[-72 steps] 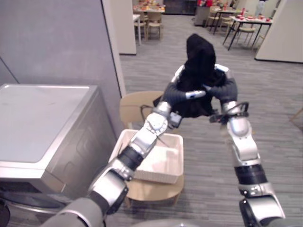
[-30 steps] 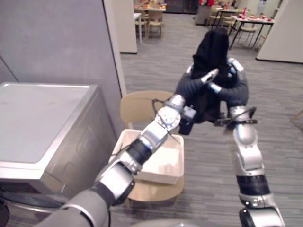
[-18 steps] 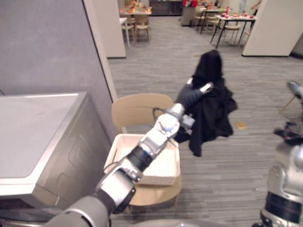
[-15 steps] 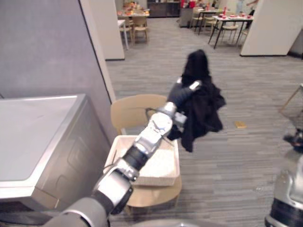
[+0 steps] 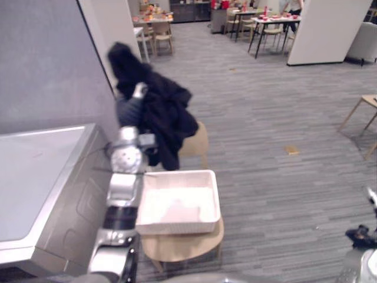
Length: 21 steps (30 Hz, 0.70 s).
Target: Pick up the laundry basket with both hands and put the clothes into the washing machine.
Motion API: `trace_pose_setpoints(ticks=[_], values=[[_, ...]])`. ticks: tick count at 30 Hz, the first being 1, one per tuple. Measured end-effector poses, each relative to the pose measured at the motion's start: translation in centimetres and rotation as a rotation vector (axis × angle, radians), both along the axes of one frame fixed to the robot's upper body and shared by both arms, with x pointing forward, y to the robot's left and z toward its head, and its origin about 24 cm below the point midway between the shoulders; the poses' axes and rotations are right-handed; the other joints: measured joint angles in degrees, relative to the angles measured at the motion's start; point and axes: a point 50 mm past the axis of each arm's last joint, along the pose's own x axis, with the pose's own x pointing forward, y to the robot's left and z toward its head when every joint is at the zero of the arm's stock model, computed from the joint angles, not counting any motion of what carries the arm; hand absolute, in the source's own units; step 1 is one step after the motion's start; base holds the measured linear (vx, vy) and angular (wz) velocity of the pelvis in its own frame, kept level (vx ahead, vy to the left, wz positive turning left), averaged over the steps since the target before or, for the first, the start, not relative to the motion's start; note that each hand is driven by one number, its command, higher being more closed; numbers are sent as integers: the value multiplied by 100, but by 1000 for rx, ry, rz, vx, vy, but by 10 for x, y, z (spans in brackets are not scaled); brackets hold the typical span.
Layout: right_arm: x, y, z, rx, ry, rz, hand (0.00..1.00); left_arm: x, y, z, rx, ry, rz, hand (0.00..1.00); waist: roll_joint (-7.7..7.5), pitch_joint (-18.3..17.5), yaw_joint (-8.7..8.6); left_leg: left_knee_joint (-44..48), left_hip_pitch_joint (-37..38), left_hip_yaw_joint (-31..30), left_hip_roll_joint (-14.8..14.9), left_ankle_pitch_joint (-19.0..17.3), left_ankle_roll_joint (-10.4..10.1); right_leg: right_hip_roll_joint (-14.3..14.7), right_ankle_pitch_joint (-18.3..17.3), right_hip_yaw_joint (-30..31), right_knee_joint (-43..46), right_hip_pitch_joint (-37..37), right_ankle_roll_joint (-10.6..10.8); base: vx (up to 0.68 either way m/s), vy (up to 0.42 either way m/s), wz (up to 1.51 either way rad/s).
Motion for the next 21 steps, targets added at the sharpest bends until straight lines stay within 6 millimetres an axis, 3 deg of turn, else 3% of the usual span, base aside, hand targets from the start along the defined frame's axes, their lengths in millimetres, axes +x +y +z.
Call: trace_pose_setpoints(ticks=[4, 5, 8, 9, 12, 17, 20, 21], values=[[-19, 15, -36, 134, 100, 17, 0, -38, 45, -18, -23, 15, 183, 100, -2, 16, 16, 4, 10, -172, 0, -3, 3, -29, -70, -169, 12, 119, -2, 16, -4, 26], [-28, 22, -50, 186, 157, 35, 0, -61, 66, -31, -30, 45, 280, 100, 11, 30, 35, 4, 15, -285, -5, -4, 4, -52, -113, -288, 15, 195, -6, 24, -4, 28], [-39, 29, -64, 244, 204, 46, 0, -88, 83, -46, -51, 91, 387, 100, 22, 41, 183, 9, 48, -293, 2, -18, -3, -57, -172, -298, 88, 212, -14, 13, -3, 12], [-45, 38, -72, 290, 227, 59, 0, -108, 91, -58, -88, 129, 456, 100, 28, 70, 270, 15, 71, -354, 4, -37, -7, -71, -215, -369, 100, 318, -12, 6, -6, 21], [-46, 50, -85, 359, 259, 115, 0, -147, 96, -74, -107, 213, 567, 100, 41, 126, 340, 50, 166, -434, 20, -155, -1, -108, -317, -502, 128, 497, -10, 12, -1, 23], [-38, 64, -92, 409, 259, 205, 0, -176, 103, -86, -122, 288, 673, 100, -2, 149, 522, 289, 147, -568, 61, -301, 7, -170, -435, -741, 196, 680, 16, 2, -13, 24], [-43, 70, -105, 468, 297, 217, 0, -196, 111, -110, -148, 411, 759, 100, -20, 151, 572, 455, 124, -695, 89, -397, -20, -185, -518, -924, 202, 810, 30, 23, -28, 25], [-48, 72, -112, 500, 322, 208, 0, -202, 115, -127, -179, 485, 788, 100, -26, 150, 608, 529, 75, -753, 101, -433, -21, -189, -529, -982, 205, 838, 24, 26, -26, 25]])
